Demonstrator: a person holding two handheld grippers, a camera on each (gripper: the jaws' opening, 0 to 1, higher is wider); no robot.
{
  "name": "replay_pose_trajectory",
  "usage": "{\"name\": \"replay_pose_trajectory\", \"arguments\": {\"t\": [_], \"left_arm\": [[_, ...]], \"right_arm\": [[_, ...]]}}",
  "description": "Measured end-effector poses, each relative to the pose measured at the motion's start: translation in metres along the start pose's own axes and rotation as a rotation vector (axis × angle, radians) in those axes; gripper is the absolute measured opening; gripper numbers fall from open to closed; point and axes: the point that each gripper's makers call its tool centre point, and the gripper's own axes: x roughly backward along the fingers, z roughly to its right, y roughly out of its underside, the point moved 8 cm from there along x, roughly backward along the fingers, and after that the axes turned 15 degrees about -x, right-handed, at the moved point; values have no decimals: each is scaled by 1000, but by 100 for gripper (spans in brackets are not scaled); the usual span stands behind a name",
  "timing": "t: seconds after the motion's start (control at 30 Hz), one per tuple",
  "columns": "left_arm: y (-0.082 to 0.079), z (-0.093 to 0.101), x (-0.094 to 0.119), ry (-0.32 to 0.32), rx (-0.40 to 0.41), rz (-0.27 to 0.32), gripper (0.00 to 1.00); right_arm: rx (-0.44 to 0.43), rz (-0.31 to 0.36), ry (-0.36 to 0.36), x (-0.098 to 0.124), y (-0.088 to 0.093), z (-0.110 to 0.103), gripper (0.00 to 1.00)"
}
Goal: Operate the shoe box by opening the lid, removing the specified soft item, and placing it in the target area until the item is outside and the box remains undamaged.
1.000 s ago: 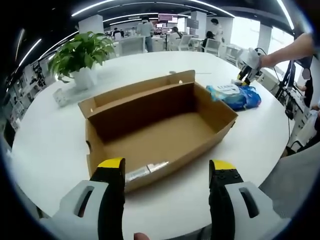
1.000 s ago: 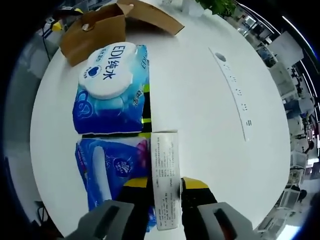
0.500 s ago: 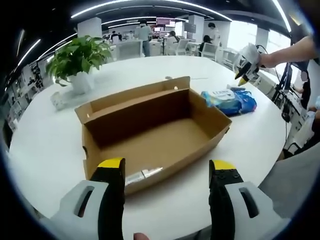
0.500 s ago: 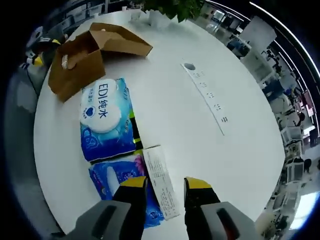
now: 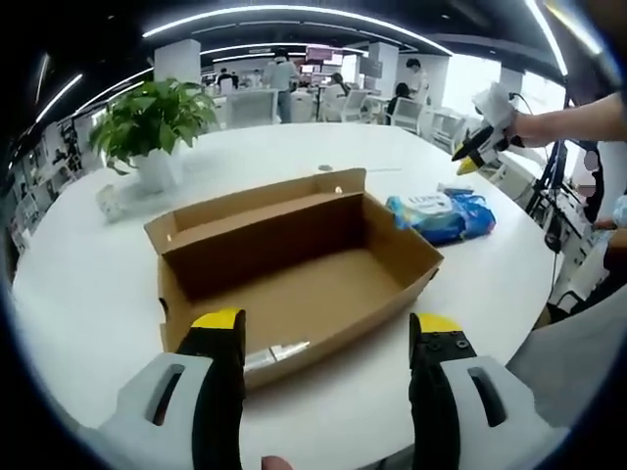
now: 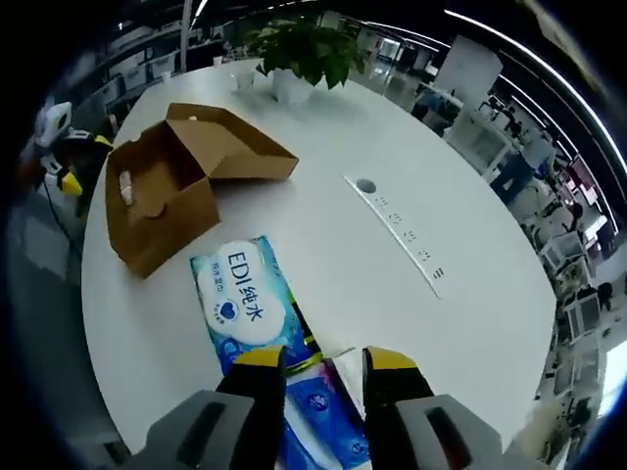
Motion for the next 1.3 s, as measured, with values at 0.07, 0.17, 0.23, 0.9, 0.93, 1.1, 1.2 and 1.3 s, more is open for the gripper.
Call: {"name": "replay_pose_trajectory", "arguments": {"t": [0.07,0.17,0.23,0.9,0.93,1.1,1.2,1.3], "left_arm": [[-1,0,0,3,5,7,67],[-2,1,0,6,7,11,66],[-2,2,1,5,1,13,66],[-8,14,-1,49,-40,29,66],[-8,15,-1,52,-42,30,66],[-8,17,-1,61,-47,30,66],[-8,18,-1,67,-50,30,66],[-8,20,-1,71,-54,30,66]], "right_arm": [[-44,29,-5,2,-2,-6,28],[-93,67,-16,4,-3,-17,28],[-120,80,-25,5,-3,-24,28],[-466,316,-130,14,5,-85,30],[-480,329,-141,14,6,-90,30],[-533,379,-158,11,11,-111,31],[-544,396,-165,7,14,-121,32],[-550,402,-176,2,18,-135,33]]}}
